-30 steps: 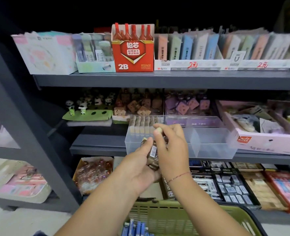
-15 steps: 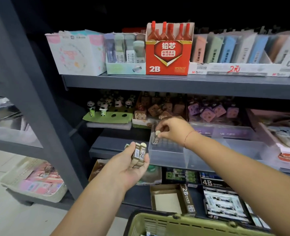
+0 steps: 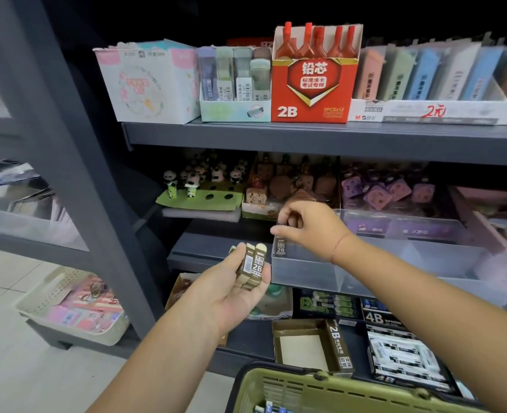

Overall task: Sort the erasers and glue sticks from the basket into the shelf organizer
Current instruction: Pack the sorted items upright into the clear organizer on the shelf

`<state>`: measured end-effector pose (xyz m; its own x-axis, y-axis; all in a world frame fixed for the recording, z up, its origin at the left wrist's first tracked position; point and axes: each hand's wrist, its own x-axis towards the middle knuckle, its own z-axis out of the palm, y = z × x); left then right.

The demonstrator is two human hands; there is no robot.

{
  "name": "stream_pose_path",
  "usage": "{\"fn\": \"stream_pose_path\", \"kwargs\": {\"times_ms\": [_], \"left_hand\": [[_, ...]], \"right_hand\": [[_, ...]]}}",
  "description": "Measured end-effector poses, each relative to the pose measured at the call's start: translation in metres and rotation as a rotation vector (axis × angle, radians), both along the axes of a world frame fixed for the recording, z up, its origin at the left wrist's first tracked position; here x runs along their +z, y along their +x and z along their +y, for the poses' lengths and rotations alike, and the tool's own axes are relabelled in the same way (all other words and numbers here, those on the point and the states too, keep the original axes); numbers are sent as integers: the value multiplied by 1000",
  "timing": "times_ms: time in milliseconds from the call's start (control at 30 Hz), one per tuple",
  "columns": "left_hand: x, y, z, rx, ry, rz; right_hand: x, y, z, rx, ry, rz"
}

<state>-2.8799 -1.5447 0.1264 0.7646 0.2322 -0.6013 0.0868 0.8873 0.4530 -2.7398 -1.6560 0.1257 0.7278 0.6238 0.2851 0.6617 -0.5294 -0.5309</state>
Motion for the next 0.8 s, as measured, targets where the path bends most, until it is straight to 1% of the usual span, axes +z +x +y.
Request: {"fn": "stream_pose_path", "kwargs": {"times_ms": [33,67,133,200,300,400,467,500,533,567,633,733,800], "left_hand": [[-1,0,1,-9,-2,-14],[-1,-1,1,-16,-4,-27],[-2,-1,2,-30,-11,-58],[-1,-2,0,-53,-17,-88],[0,-2,-3,-80,-14,-91],[1,-2,-2,-69,-25,-70],[2,-1,1,-26,-55,-63],[2,0,2,-3,-62,-62],[3,1,3,13,-61,-61],[3,2,5,24,-56,-62],[2,4,7,30,-46,-56],[-1,5,7,13,-37,-41],[-2,6,6,6,-35,-29]], "right_hand": [[4,-9,-1,44,74,72],[7,-17,-2,103,108,147],[11,-30,-3,220,85,300],[10,-36,-5,273,93,430],[13,-34,-10,245,208,593],[24,-27,-15,217,228,706],[36,-17,-20,153,315,765],[41,-10,-23,104,374,759],[46,-3,-26,51,406,709],[47,5,-28,-1,383,621],[43,17,-29,-67,210,436],[24,24,-21,-76,-137,188],[15,22,-13,-61,-271,32]]}}
